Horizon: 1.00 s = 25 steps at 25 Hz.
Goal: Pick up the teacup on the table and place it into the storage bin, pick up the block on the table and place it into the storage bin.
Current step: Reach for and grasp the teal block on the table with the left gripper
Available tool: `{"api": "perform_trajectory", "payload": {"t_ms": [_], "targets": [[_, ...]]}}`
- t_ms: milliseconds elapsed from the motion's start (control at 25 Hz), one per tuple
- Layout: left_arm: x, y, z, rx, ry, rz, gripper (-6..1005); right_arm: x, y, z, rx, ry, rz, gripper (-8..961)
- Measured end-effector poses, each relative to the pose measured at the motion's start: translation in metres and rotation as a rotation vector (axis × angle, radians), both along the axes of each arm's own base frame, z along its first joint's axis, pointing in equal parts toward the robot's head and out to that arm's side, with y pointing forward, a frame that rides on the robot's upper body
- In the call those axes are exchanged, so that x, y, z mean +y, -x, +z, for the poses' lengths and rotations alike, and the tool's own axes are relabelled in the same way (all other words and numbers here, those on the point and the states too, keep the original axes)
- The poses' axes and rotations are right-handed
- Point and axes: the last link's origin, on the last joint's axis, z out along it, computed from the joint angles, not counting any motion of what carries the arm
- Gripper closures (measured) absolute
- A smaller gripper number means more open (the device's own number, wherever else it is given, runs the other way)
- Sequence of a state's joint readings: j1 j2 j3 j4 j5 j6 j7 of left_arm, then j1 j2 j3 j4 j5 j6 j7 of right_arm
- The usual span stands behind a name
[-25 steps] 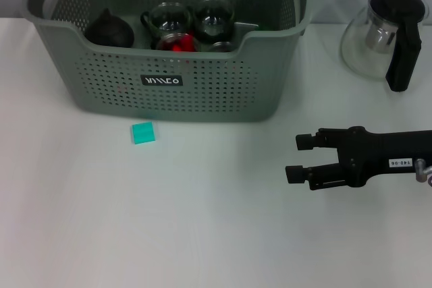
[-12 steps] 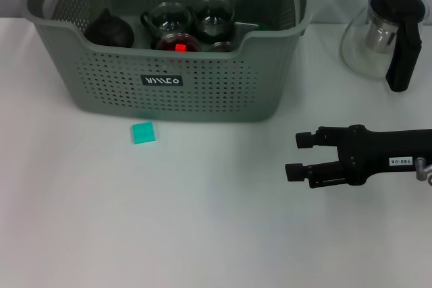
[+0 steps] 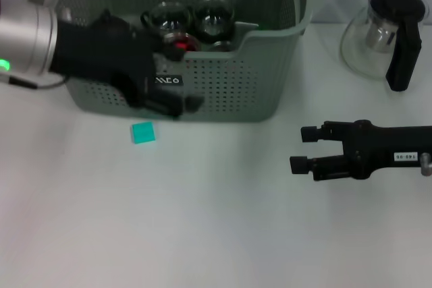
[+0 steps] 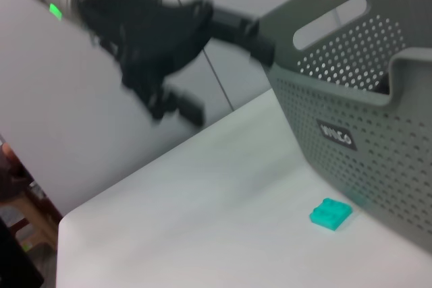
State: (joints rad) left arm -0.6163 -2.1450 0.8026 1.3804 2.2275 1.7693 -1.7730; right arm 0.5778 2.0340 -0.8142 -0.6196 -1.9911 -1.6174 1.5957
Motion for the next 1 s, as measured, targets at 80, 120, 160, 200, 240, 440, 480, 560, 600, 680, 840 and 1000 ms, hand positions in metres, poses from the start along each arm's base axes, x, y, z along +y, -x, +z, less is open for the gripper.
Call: {"api": "perform_trajectory", "payload": {"t_ms": [80,120,160,200,240,440,480,560,600,680,840,1000], "targets": [[-0.006,0.008,-0.006,0.009,0.013,-0.012,91,0.000,0.000,0.000,0.004,-0.004,-0.003,6],[-0.008,0.012,-0.009,0.014,0.018,-0.014,92,0.000,0.000,0.000,0.006,-0.005,-0.003,6],[-0.009,0.015,-0.012,0.017,0.025,-0.014,92,0.000,0.001,0.000,0.006,-0.005,-0.003,6],[-0.010,0.020,-0.015,0.020,0.035,-0.014,92,0.001,0.001,0.000,0.006,-0.005,-0.002,6],[-0.011,0.025,-0.018,0.023,0.045,-0.010,92,0.001,0.001,0.000,0.006,-0.006,-0.002,6],[-0.011,0.044,-0.028,0.098,0.061,0.031,93,0.002,0.001,-0.001,0.006,-0.008,-0.005,6],[-0.010,0.047,-0.031,0.116,0.060,0.038,93,0.002,0.001,-0.002,0.005,-0.009,-0.008,6],[-0.009,0.053,-0.036,0.146,0.061,0.050,93,0.002,0.000,-0.003,0.006,-0.010,-0.013,6],[-0.007,0.056,-0.039,0.157,0.056,0.056,93,0.002,0.000,-0.003,0.005,-0.010,-0.016,6],[-0.003,0.063,-0.044,0.194,0.041,0.070,94,0.002,0.000,-0.004,0.006,-0.010,-0.018,6],[0.006,0.076,-0.054,0.290,0.007,0.103,93,0.002,-0.001,-0.005,0.007,-0.011,-0.022,6],[0.010,0.083,-0.063,0.344,0.003,0.114,93,0.002,-0.001,-0.006,0.008,-0.013,-0.027,6]]}}
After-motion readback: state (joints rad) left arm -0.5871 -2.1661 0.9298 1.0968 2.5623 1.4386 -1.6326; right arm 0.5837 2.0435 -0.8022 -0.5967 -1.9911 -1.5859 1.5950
